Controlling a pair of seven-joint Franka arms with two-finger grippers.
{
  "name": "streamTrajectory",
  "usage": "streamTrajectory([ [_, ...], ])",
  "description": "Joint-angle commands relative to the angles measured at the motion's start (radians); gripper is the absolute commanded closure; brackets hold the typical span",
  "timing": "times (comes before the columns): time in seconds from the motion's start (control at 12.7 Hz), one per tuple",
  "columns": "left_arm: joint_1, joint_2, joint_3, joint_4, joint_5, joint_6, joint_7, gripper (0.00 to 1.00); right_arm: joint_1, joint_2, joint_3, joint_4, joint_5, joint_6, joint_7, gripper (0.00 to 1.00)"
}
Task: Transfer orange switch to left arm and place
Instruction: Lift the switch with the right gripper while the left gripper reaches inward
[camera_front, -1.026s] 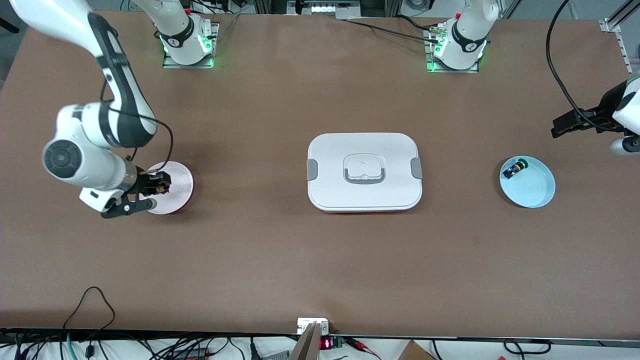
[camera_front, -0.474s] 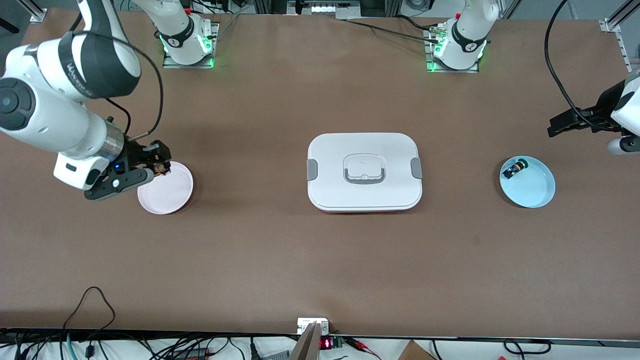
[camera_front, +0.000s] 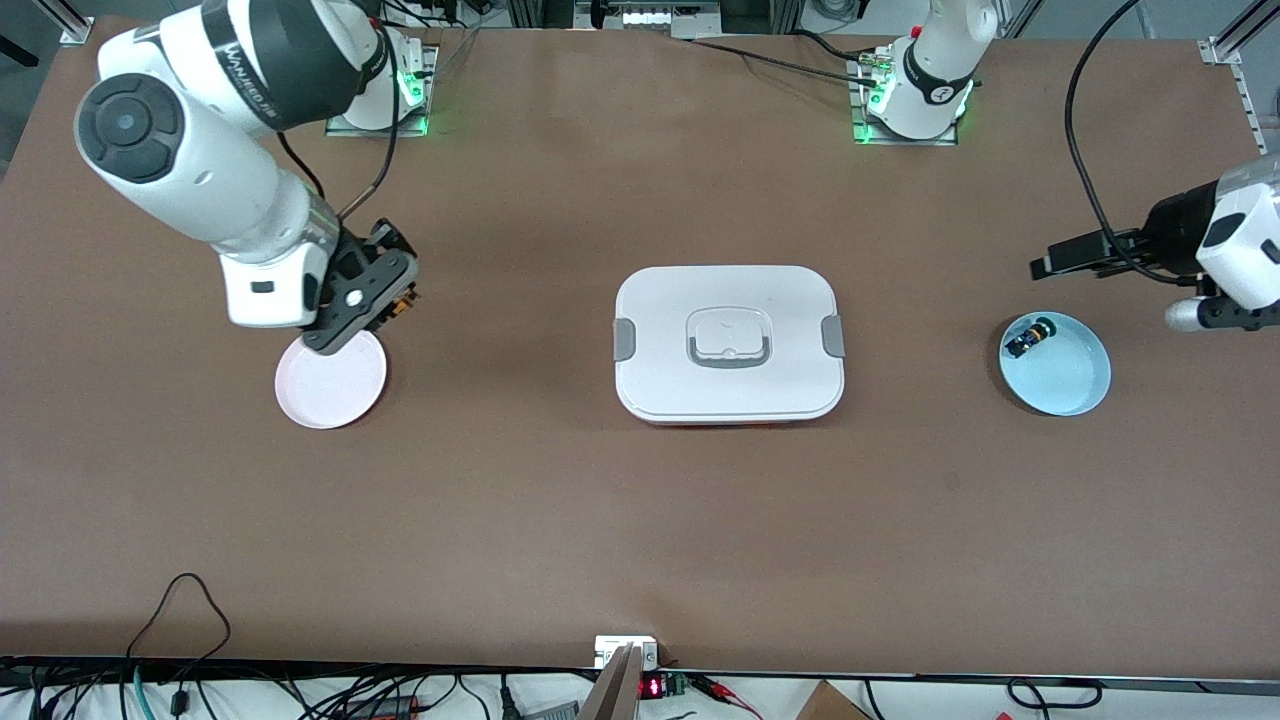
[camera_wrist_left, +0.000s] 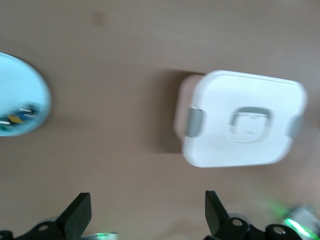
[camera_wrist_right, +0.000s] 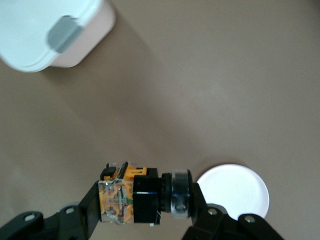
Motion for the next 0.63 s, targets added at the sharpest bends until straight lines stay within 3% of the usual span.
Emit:
streamTrajectory([
  [0.0, 0.014, 0.020, 0.012, -0.103, -0.246, -0.011, 0.021, 0.00, -0.009, 0.002, -0.005, 0.001, 0.143, 0.012, -0.267, 0.78],
  [0.08, 0.014, 0.024, 0.013, -0.150, -0.359, -0.010, 0.026, 0.00, -0.017, 0.010, -0.007, -0.010, 0.256, 0.030, -0.341, 0.78],
  [0.24, 0.003, 0.046, 0.012, -0.207, -0.516, -0.008, 0.027, 0.00, -0.029, 0.016, -0.008, -0.013, 0.375, 0.070, -0.470, 0.78],
  [0.47, -0.046, 0.073, 0.001, -0.250, -0.745, 0.033, 0.066, 0.00, -0.029, 0.033, -0.010, -0.039, 0.765, 0.084, -0.696, 0.78],
  [0.55, -0.065, 0.073, -0.008, -0.276, -0.809, 0.079, 0.084, 0.00, -0.028, 0.033, -0.010, -0.047, 0.850, 0.087, -0.739, 0.78],
])
